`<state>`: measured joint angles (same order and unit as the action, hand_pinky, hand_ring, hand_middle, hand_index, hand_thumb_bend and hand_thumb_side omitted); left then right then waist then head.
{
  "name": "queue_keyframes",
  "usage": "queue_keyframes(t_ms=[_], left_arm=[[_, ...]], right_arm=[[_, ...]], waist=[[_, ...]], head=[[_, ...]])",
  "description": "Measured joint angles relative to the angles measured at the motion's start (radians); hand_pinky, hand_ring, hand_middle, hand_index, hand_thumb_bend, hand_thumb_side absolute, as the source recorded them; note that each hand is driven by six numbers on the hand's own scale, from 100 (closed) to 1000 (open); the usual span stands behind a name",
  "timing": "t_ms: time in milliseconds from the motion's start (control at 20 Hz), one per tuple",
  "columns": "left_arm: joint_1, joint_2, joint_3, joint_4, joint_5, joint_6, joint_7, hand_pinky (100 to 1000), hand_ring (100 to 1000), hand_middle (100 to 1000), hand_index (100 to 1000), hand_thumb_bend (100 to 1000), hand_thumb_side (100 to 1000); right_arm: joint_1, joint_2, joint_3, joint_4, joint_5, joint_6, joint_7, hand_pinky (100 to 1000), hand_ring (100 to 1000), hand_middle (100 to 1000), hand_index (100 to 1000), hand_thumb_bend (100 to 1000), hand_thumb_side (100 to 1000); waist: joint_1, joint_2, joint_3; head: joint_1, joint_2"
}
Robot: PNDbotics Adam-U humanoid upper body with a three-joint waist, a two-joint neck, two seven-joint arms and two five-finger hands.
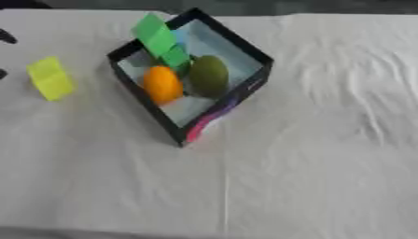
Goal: Pick up objects on the table and place them in the box.
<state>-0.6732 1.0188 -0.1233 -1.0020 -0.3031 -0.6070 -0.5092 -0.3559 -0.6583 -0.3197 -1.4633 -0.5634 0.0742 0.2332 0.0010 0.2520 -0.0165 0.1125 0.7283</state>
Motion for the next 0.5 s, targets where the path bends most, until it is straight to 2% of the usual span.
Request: queue_keyframes(t_ms=[250, 500], left_arm=[[-0.024, -0.023, -0.02, -0.014, 0.003, 0.01, -0.01, 1000, 920, 842, 906, 102, 271], [-0.081, -0.061, -0.039, -0.011, 0.005, 0.029, -0.029, 1000, 928, 850, 914, 106, 304]], right_arm=[[0.0, 0.0, 0.001, 0.002, 0.004, 0.0, 0.001, 1000, 685, 662, 883, 100, 671], [0.0, 0.0, 0.002, 0.002, 0.005, -0.002, 0.005, 1000, 685, 664, 884, 100, 674]], waist=[[0.0, 0.0, 0.005], [0.0, 0.0, 0.006]], head=[[0.035, -0.001], [0.04, -0.002]])
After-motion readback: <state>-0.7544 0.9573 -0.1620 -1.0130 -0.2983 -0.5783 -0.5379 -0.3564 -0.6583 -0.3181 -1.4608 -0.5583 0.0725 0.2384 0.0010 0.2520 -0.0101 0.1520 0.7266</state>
